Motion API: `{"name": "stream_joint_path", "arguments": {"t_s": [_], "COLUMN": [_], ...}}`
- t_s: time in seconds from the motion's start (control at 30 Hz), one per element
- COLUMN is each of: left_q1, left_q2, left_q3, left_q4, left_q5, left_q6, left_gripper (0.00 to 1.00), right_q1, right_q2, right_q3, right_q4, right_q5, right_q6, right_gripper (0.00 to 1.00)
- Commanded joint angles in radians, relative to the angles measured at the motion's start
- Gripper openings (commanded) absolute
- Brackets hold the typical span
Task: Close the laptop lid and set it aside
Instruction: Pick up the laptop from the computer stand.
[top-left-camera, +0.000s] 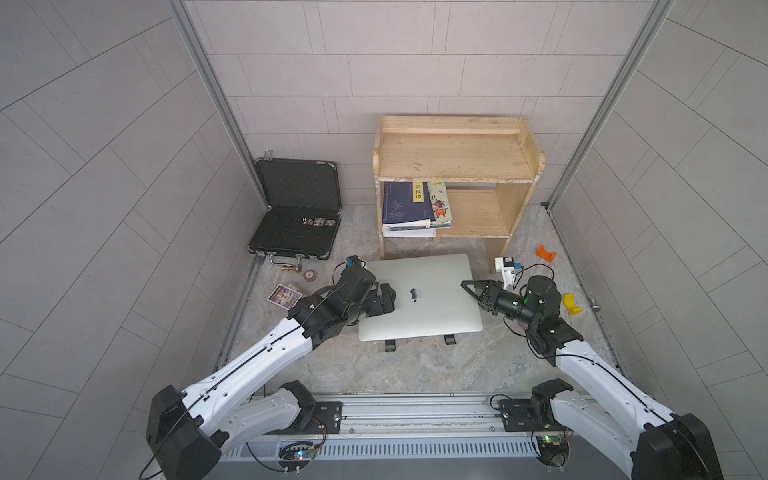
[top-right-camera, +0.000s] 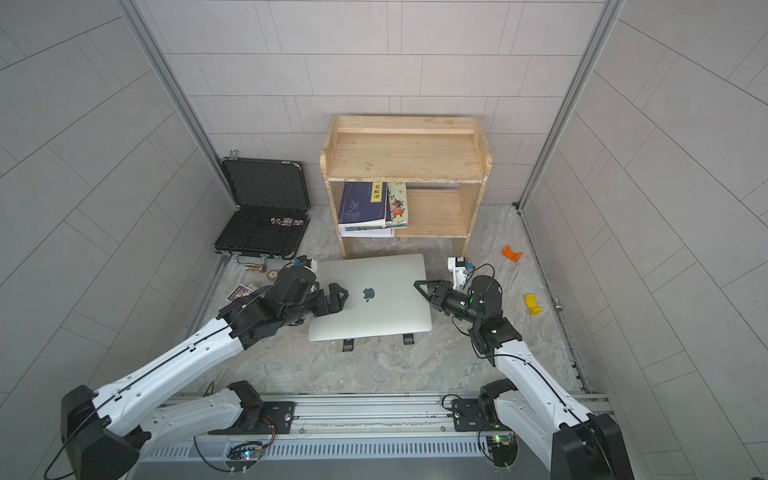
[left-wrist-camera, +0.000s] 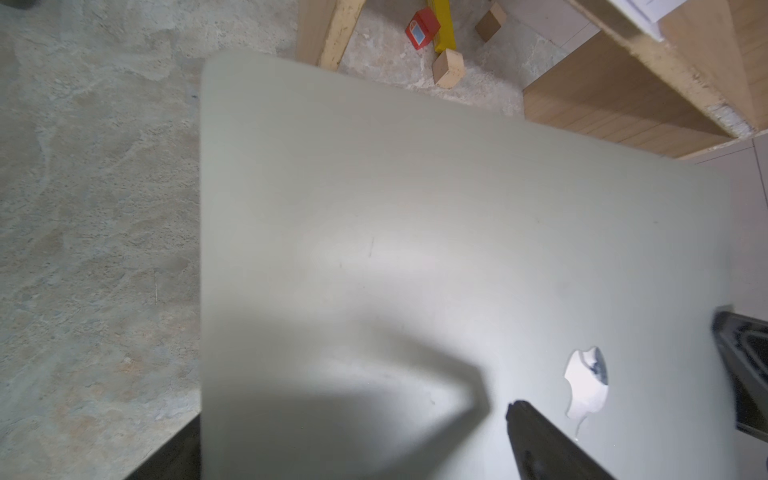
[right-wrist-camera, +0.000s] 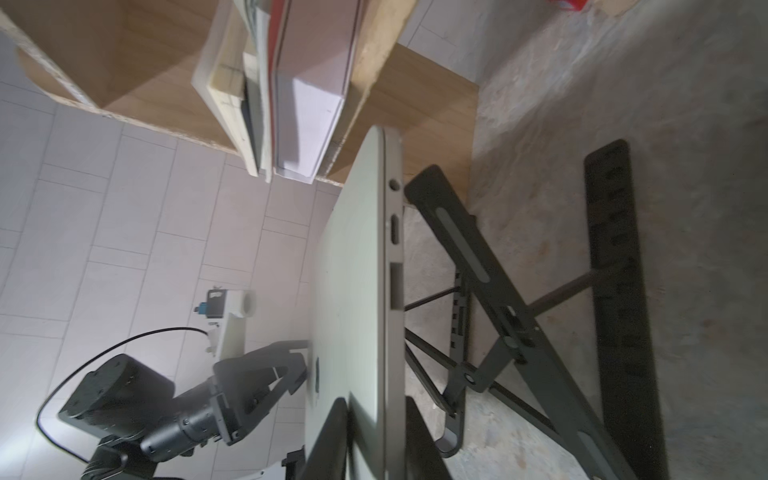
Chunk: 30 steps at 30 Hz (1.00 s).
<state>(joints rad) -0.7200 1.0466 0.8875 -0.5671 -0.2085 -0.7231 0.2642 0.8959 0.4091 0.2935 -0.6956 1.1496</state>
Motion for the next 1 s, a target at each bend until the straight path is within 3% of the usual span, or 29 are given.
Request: {"name": "stream_joint_path", "arguments": {"t_s": [0.0, 0.23, 0.97], "left_q1": [-0.014, -0.014, -0.003], "left_q2": [-0.023, -0.027, -0.124], "left_q3": [0.064, 0.072, 0.082], "left_q4": [0.088, 0.086, 0.03], "left_q5": [0.044, 0.044, 0.045], "left_q6": [0.004, 0.004, -0.021], "left_gripper": [1.0, 1.0, 1.0], "right_q1": [-0.002, -0.018, -0.082], "right_q2": [0.009, 0.031, 0.027], "right_q3": [-0.013, -0.032, -0.049], "right_q4": [0.135, 0.209, 0.406], "right_q5": [-0.065, -0.094, -0.11], "right_q6": [0.045, 0.107, 0.369], "right_gripper": [0.17, 0.0, 0.0]}}
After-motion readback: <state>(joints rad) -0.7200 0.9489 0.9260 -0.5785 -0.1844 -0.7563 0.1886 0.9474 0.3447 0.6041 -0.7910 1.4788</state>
